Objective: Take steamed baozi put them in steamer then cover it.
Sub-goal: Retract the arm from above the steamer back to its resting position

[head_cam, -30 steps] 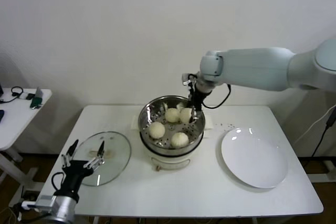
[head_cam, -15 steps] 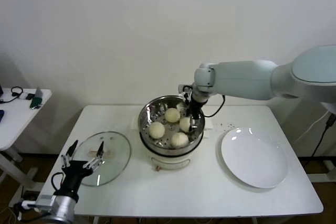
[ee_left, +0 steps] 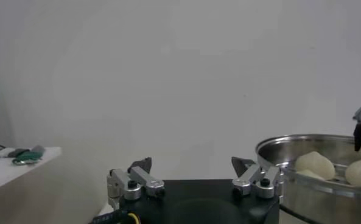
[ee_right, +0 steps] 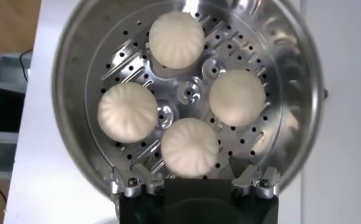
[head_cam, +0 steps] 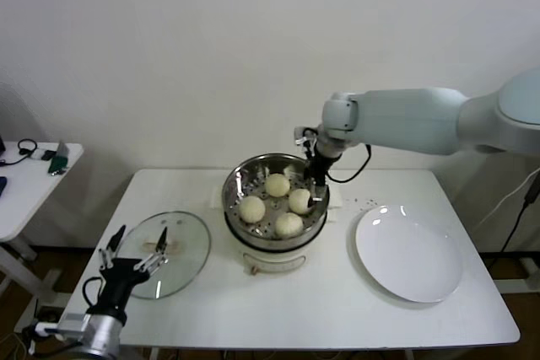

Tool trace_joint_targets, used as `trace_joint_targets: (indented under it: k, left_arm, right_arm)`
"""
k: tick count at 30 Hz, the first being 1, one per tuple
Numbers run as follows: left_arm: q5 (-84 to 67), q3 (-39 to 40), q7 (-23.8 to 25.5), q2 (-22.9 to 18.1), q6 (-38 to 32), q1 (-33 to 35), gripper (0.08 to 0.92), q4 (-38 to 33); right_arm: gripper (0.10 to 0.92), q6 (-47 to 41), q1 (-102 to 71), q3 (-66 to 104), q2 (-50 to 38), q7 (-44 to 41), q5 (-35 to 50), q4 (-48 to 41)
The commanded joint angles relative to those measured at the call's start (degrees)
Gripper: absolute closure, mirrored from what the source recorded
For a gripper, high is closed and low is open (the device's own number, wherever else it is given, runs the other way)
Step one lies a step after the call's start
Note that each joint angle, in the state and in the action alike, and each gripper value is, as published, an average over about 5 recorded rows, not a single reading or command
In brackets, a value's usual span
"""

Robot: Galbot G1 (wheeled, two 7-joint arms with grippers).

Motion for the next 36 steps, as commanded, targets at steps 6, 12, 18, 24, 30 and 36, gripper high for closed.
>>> trace_joint_targets:
  k: [6,12,18,24,30,36]
  left_arm:
    - [2.9,0.0,-0.5,0.9,-1.3,-0.3,0.177,0.8]
    - [4.9,0.7,-0.6,0.6,-1.3,-0.5,0.177,0.7]
    - [8.1,1.3,-0.5,-0.4,-2.2,-0.4,0.177,0.5]
    - [16.0,2.5,-3.7,-1.6,-1.5,-0.5,0.177,0.8]
    - [31.1,2.4,-6.5,-2.2,0.3,-0.3,0.177,0.4]
    - [50.9,0.1,-6.9,-2.4,-0.7,0.5,0.177,0.7]
  right_arm:
    - [0.202,11.2,0.1,9.4,-26.5,28.0,-3.3,18.4]
    - [0.203,17.1,-15.7,27.1,-39.5,38.0,-8.4,23.2]
    - [0.203,15.9,-44.9,58.3,-48.5,43.2,-15.3,27.6]
    - [0.203,18.8,-68.8,82.6,-50.4,46.1,-23.0,28.9]
    - [0.203,16.8,-93.8,110.9,-45.0,45.8,-25.7,30.5]
    - [0.203,14.8,-109.3,130.7,-34.0,44.1,-29.1,31.5]
